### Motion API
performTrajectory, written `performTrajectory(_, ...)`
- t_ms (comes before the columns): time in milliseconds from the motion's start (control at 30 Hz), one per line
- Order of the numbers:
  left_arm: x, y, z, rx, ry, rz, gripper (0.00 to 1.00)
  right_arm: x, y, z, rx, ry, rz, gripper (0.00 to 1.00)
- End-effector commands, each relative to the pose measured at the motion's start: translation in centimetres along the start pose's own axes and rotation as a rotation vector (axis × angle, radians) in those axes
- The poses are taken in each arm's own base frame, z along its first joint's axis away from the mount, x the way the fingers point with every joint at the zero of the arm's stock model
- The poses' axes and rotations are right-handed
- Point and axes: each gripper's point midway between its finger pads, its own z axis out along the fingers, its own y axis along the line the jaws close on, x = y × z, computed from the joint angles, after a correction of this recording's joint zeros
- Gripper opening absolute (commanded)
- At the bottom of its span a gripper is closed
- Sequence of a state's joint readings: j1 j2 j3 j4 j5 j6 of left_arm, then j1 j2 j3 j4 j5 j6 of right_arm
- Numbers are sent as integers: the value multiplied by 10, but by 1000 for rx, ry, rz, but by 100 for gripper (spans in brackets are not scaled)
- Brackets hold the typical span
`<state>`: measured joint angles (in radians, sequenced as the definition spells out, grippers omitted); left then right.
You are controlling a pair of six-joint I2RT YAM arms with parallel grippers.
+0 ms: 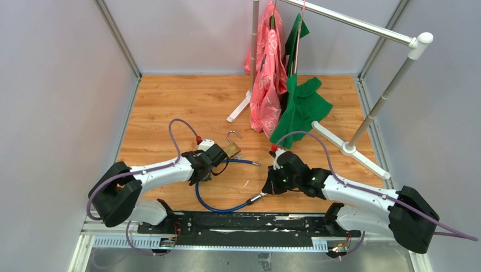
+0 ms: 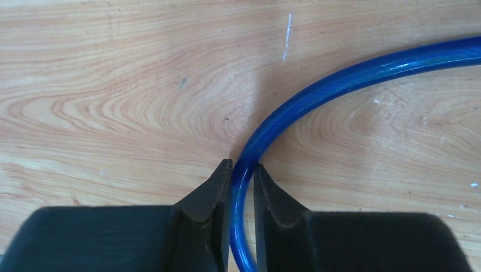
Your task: Unlock with the key
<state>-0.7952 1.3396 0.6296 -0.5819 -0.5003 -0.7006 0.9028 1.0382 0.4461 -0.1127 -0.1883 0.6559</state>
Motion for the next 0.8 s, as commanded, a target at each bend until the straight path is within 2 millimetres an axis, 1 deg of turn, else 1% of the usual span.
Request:
performTrajectory(0,-17,15,0,-100,-53,51,4,-16,7,3,-16,-12,-51,2)
performTrajectory(167,-25,19,1,-140,-68,81,3,-20,11,8,-23,8,-69,8)
performTrajectory(300,-30,21,1,-166,-79,96,2,-19,14,11,-34,30,-78,9)
performTrajectory(400,-35,20,-2,-154,-94,100,0,-18,15,13,-40,41,-80,11)
performTrajectory(500,-42,13,-10,-98,-120,117,0,-17,16,13,-42,44,-80,11)
performTrajectory(667,-52,-2,-29,13,-184,126,0,-16,15,11,-44,46,-81,12)
performTrajectory(767,-59,-3,-37,22,-214,122,0,-16,15,10,-42,43,-81,12)
